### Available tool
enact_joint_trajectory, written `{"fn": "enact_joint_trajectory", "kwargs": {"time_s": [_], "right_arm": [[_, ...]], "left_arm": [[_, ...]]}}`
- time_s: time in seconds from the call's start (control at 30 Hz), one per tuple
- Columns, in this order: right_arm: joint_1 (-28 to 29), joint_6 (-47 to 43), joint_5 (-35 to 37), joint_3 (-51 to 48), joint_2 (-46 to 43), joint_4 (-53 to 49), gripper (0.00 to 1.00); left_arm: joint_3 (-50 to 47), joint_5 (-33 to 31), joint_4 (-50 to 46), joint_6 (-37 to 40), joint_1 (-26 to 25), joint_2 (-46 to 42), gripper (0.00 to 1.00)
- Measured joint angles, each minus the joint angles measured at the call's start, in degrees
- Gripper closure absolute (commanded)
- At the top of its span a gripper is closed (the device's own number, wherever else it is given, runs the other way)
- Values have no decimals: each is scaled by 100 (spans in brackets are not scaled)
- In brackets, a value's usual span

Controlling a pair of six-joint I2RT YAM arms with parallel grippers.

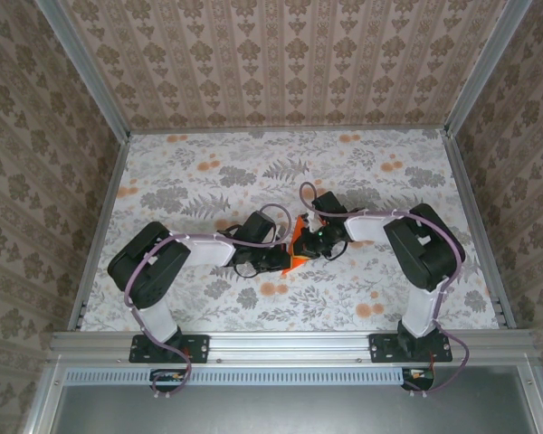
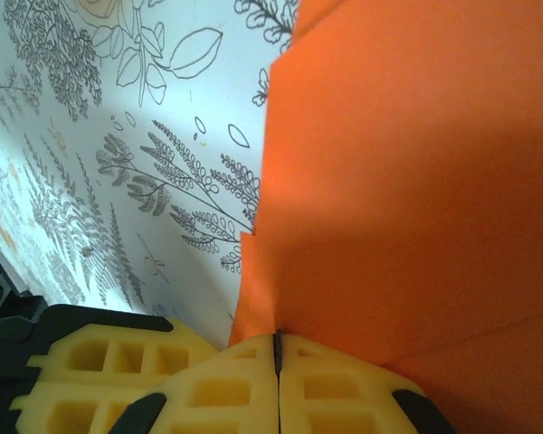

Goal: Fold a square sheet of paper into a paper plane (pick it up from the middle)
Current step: Fourth fold the wing at the center of the table.

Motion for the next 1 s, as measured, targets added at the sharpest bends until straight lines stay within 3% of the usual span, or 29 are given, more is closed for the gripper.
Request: {"fn": "enact_joint_trajectory", "kwargs": {"time_s": [0.37,0.67,0.73,0.9,1.0], "right_arm": [[-1141,-101,-341,721,634,-7,92],[-1882,-103,208,1335,831,-85,84],[-1902,-68,308,1281,675,-140,77],[-1827,240,378,411,-446,2,58],[-1764,507,396,-175,-1062,186,52]], "left_arm": [[-260,50,407,-127,11,-61,100],[-280,68,238,-153,4,-168,100],[-192,55,37,-136,11,-188,91],[201,-61,-446,-63,136,-372,59],[413,-214,-564,20,310,-769,38]]}}
